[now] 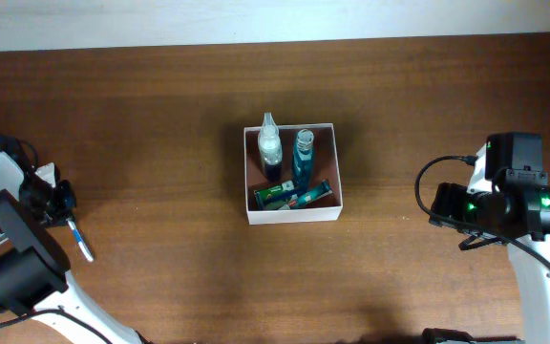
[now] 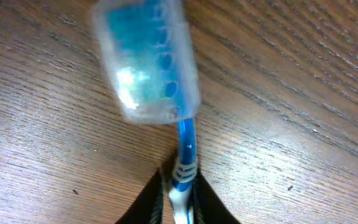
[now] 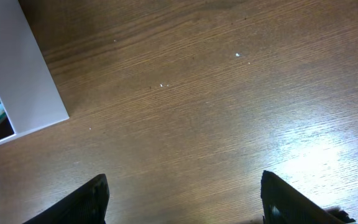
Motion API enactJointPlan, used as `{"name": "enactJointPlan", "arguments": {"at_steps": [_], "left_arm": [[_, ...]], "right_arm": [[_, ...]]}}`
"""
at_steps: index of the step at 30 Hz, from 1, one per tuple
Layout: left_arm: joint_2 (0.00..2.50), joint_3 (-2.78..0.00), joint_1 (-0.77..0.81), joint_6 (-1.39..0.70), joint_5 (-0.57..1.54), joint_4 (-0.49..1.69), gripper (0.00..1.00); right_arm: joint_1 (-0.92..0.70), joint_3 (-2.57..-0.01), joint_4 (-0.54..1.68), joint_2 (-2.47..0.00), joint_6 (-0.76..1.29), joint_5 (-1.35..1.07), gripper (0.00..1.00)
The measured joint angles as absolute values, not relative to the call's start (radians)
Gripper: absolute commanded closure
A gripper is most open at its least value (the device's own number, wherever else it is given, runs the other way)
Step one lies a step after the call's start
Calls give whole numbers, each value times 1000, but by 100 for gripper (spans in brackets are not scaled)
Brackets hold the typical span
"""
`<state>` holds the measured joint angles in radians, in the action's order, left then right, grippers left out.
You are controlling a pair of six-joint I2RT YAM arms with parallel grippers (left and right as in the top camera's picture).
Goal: Pack container
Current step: 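Move the left gripper to the blue toothbrush and grasp it, then carry the toothbrush into the box with the left gripper and release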
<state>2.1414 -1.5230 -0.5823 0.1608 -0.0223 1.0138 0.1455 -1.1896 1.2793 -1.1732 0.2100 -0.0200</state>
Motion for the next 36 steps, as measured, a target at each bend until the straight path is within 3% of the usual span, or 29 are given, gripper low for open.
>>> {"name": "enactJointPlan", "arguments": {"at_steps": [6, 17, 21, 25, 30, 36], "left_arm": [[2141, -1523, -582, 160, -21, 1015, 99], [2126, -1522, -567, 160, 86, 1016, 100], [2011, -1519, -507, 159, 139, 1016, 100], [1790, -1520, -378, 159, 173, 1011, 100], [1564, -1523, -104, 179, 196, 1018, 100], [1489, -1523, 255, 294, 212, 1037, 99]], "right_arm": [[146, -1190, 1279, -1173, 209, -20, 29], [146, -1190, 1279, -1173, 209, -20, 29], [146, -1190, 1279, -1173, 209, -20, 29], [146, -1190, 1279, -1173, 209, -20, 29], [146, -1190, 1279, -1173, 210, -20, 29], [146, -1190, 1279, -1173, 210, -19, 29]]}}
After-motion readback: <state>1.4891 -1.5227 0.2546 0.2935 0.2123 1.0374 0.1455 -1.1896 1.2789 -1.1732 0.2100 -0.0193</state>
